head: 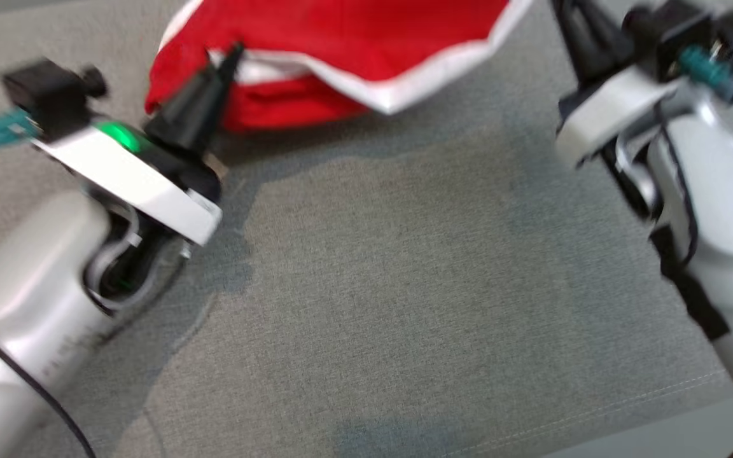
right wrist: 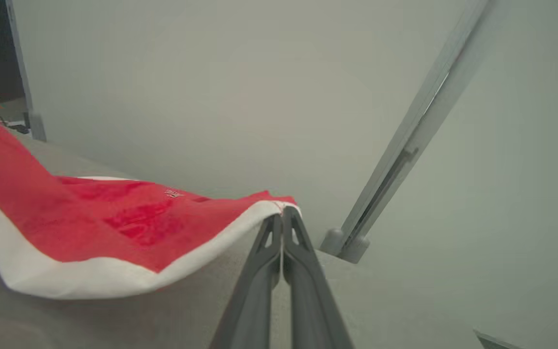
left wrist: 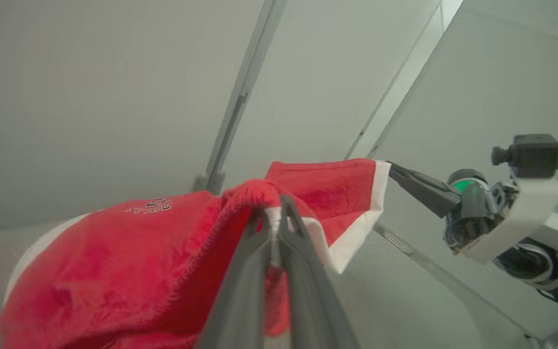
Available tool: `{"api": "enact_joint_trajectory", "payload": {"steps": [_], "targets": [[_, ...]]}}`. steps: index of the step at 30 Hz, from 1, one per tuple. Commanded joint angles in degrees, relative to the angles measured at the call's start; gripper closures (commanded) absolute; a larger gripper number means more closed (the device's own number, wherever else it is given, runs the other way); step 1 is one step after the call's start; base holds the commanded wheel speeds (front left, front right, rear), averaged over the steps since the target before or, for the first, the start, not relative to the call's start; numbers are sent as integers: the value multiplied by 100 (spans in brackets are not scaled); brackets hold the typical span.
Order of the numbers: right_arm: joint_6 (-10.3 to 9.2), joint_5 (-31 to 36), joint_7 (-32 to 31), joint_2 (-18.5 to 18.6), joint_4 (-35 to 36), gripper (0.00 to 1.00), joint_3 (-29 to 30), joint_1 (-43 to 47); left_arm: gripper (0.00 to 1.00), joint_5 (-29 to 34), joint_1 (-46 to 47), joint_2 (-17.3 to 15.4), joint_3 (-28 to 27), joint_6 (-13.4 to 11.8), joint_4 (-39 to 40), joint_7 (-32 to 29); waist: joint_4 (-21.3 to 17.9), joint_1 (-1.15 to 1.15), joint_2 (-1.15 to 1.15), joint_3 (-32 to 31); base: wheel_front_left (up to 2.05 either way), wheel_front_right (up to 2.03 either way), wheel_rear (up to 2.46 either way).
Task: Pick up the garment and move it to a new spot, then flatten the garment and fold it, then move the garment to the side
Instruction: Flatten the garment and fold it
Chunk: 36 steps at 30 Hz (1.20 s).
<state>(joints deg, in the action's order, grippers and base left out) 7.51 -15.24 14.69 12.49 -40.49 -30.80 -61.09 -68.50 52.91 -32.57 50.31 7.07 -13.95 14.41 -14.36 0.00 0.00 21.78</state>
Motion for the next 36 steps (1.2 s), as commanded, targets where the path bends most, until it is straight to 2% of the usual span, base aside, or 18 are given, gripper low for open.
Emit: {"api": "enact_joint_trajectory", "payload": {"steps": [1, 7, 11, 16, 25, 36], "targets": [[-2, -127, 29, 2, 122, 100, -95, 367, 100, 77, -46, -57, -200, 41, 49, 56, 27, 0, 0, 376, 0, 0, 0], [-2, -244, 30, 87, 588, 100, 144, 1412, 100, 244, -715, 100, -88, 41, 191, 58, 79, 0, 0, 448, 0, 0, 0], [-2, -145, 30, 224, 916, 100, 358, 2119, 100, 405, -1030, -106, 433, 41, 432, 58, 178, 0, 0, 261, 0, 0, 0], [-2, 73, 30, 415, 1240, 100, 623, 2932, 100, 908, -1259, -413, 1203, 41, 518, 58, 272, 0, 0, -36, 0, 0, 0], [-2, 236, 30, 601, 1524, 100, 844, 3950, 100, 796, -1387, -710, 1961, 41, 310, 59, 312, 0, 0, -315, 0, 0, 0], [-2, 521, 30, 630, 1853, 100, 1172, 4901, 100, 223, -1699, -852, 2296, 42, 138, -191, 327, 0, 0, -429, 0, 0, 0]]}}
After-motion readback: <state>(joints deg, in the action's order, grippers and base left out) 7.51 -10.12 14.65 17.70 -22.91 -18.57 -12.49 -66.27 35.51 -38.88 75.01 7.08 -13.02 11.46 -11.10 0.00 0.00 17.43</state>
